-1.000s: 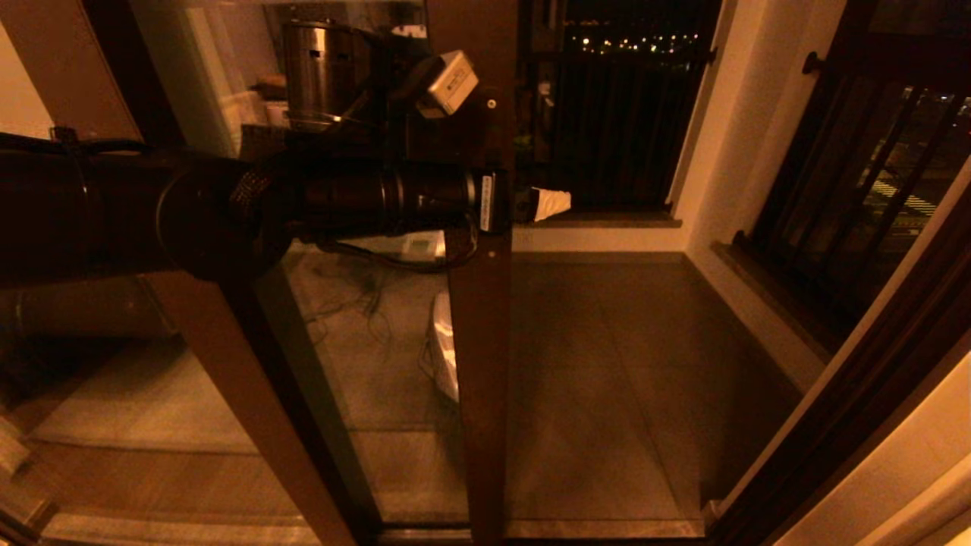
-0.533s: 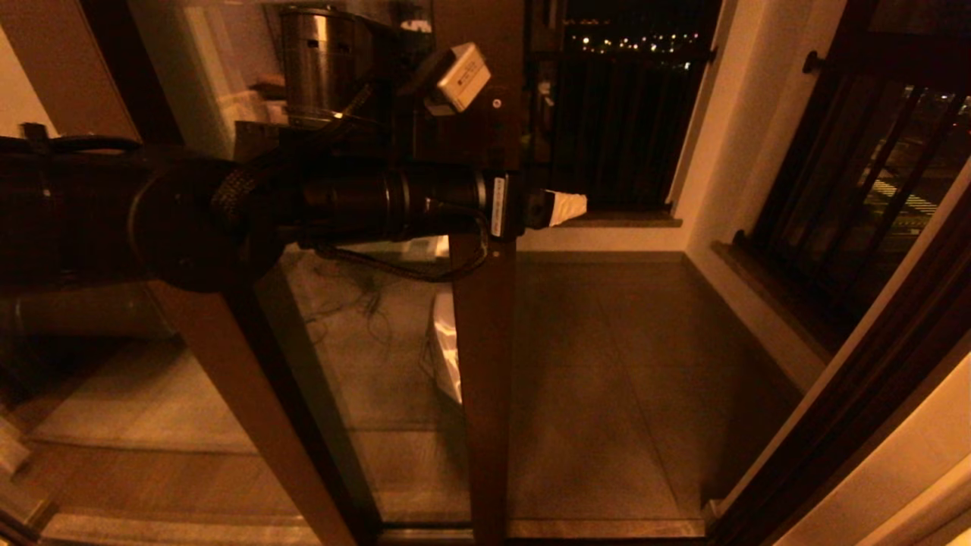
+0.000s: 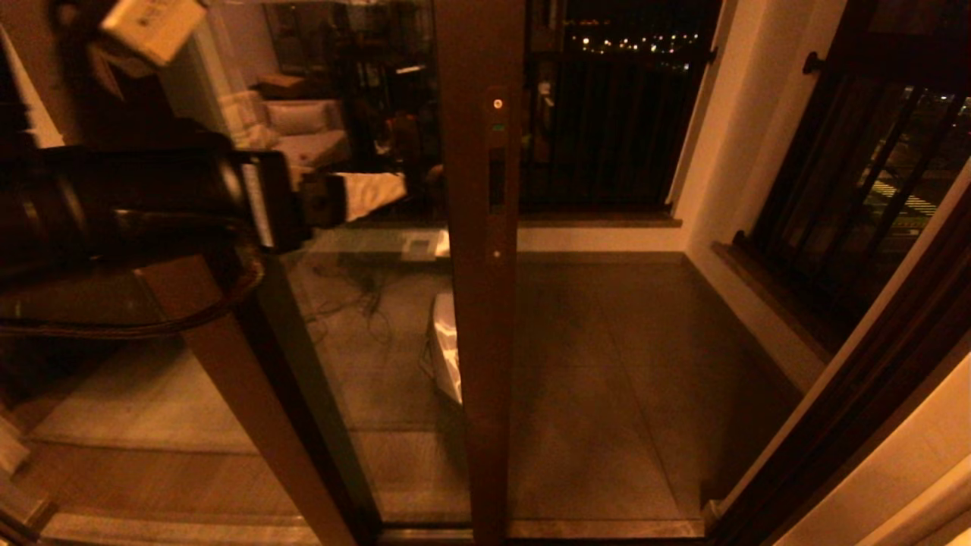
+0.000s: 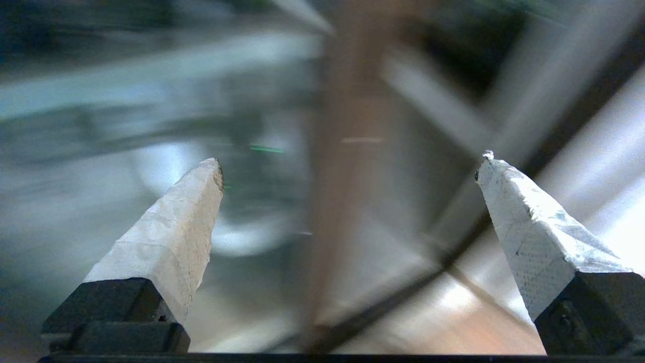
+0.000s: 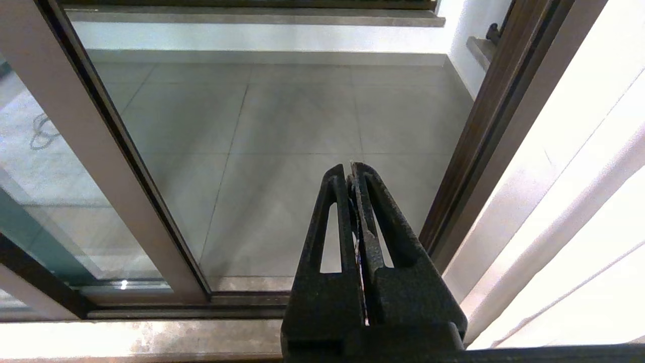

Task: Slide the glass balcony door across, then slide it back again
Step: Close the slid door

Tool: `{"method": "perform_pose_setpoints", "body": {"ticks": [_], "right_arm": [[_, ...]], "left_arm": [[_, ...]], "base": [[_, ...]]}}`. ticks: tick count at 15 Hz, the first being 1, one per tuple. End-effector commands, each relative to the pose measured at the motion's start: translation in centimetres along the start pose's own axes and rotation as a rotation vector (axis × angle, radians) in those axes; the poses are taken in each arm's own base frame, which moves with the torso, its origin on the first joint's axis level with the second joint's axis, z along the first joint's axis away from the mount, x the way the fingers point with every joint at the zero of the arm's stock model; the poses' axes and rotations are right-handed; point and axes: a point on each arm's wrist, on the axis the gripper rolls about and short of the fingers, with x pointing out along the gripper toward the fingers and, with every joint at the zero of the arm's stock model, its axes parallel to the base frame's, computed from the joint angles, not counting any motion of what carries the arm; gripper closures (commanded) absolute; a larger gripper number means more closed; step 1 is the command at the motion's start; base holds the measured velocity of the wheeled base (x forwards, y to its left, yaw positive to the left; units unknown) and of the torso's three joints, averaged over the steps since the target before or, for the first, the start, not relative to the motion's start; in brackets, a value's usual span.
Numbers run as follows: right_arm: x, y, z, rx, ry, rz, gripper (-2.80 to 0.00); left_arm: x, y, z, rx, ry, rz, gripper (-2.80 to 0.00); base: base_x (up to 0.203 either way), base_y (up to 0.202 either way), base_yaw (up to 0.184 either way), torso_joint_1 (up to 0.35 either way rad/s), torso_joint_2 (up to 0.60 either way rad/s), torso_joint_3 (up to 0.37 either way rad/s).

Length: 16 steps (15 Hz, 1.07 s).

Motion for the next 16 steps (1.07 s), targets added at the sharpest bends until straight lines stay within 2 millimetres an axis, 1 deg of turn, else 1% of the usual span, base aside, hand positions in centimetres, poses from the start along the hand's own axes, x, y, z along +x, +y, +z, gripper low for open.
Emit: {"method": "perform_pose_setpoints", "body": {"ticks": [1, 3, 4, 6, 7, 8, 9, 11, 13, 14, 16], "right_arm": [[0.0, 0.0, 0.0, -0.001, 0.001, 0.000, 0.00], [0.0, 0.0, 0.0, -0.001, 0.001, 0.000, 0.00], [0.0, 0.0, 0.0, -0.001, 0.001, 0.000, 0.00], [0.0, 0.0, 0.0, -0.001, 0.001, 0.000, 0.00], [0.0, 0.0, 0.0, -0.001, 0.001, 0.000, 0.00], [0.0, 0.0, 0.0, -0.001, 0.001, 0.000, 0.00], [0.0, 0.0, 0.0, -0.001, 0.001, 0.000, 0.00], [0.0, 0.0, 0.0, -0.001, 0.001, 0.000, 0.00], [0.0, 0.0, 0.0, -0.001, 0.001, 0.000, 0.00], [0.0, 0.0, 0.0, -0.001, 0.001, 0.000, 0.00], [0.0, 0.0, 0.0, -0.001, 0.001, 0.000, 0.00]], "left_arm": [[-8.5, 1.1, 1.2, 0.014, -0.156, 0.221, -2.80], [-13.8, 1.3, 0.5, 0.025, -0.211, 0.398, -2.80], [-16.1, 1.0, -0.1, 0.029, -0.228, 0.461, 0.00], [-20.5, -0.2, -2.2, 0.036, -0.251, 0.586, 0.00], [-22.1, -0.9, -3.6, 0.039, -0.256, 0.639, 0.00], [-23.1, -1.4, -5.0, 0.041, -0.253, 0.682, 0.00], [-23.8, -1.8, -6.6, 0.041, -0.240, 0.718, 0.00], [-24.1, -2.1, -9.7, 0.038, -0.203, 0.754, 0.00], [-23.6, -1.8, -13.1, 0.022, -0.130, 0.758, 0.00], [-23.2, -1.5, -15.1, 0.011, -0.079, 0.757, 0.00], [-22.6, -1.1, -19.8, -0.006, 0.011, 0.732, 0.00]], "base": [[0.000, 0.000, 0.000, 0.000, 0.00, 0.000], [0.000, 0.000, 0.000, 0.000, 0.00, 0.000], [0.000, 0.000, 0.000, 0.000, 0.00, 0.000], [0.000, 0.000, 0.000, 0.000, 0.00, 0.000], [0.000, 0.000, 0.000, 0.000, 0.00, 0.000], [0.000, 0.000, 0.000, 0.000, 0.00, 0.000], [0.000, 0.000, 0.000, 0.000, 0.00, 0.000], [0.000, 0.000, 0.000, 0.000, 0.00, 0.000], [0.000, 0.000, 0.000, 0.000, 0.00, 0.000], [0.000, 0.000, 0.000, 0.000, 0.00, 0.000], [0.000, 0.000, 0.000, 0.000, 0.00, 0.000]]}}
